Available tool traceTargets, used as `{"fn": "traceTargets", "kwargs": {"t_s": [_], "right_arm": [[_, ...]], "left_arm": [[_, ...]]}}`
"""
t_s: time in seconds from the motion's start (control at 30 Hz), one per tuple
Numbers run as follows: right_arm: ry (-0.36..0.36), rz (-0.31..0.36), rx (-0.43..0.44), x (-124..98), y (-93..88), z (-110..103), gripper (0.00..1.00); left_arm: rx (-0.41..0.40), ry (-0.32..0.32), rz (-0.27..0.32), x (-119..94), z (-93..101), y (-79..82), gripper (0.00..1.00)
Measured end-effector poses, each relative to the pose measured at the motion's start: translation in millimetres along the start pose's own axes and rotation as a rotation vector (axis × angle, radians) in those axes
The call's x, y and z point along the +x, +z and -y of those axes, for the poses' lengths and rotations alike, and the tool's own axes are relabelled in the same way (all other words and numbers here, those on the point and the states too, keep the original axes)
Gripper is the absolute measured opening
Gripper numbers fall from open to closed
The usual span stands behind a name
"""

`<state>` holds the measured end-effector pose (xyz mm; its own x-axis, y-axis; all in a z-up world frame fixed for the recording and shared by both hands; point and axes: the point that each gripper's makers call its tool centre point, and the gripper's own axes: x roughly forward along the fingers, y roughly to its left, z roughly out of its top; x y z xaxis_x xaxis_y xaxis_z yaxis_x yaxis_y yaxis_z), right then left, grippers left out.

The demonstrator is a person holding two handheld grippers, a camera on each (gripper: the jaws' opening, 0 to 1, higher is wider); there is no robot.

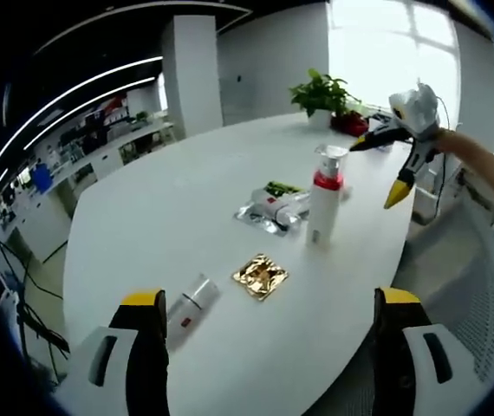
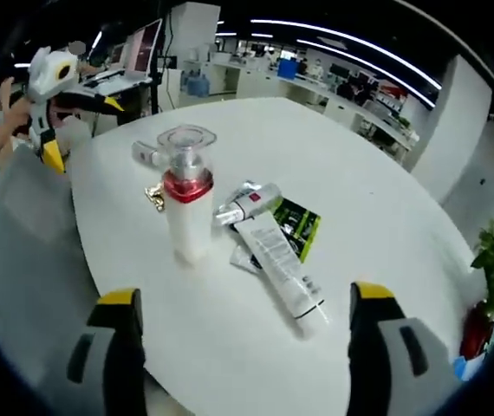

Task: Arrange the skincare products in the storage area until every visible bottle or jar stands upright without overlapping.

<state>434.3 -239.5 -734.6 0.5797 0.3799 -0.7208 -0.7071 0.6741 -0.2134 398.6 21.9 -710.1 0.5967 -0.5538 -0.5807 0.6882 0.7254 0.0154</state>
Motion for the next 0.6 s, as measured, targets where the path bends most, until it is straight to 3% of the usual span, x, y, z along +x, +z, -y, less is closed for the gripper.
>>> {"fn": "traceTargets", "kwargs": {"t_s": [0.33, 0.6], "right_arm": [[0.044, -0.052, -0.045, 22.5, -0.7, 9.9, 0.93], [0.078, -0.077, -0.100, 34.5, -0.6, 23.3, 0.76]], "left_arm": [[-0.014, 0.004, 0.003, -2.1, 0.6, -2.2, 0.97], [-0.016, 0.006, 0.006, -2.7, 0.5, -1.8, 0.97]]}}
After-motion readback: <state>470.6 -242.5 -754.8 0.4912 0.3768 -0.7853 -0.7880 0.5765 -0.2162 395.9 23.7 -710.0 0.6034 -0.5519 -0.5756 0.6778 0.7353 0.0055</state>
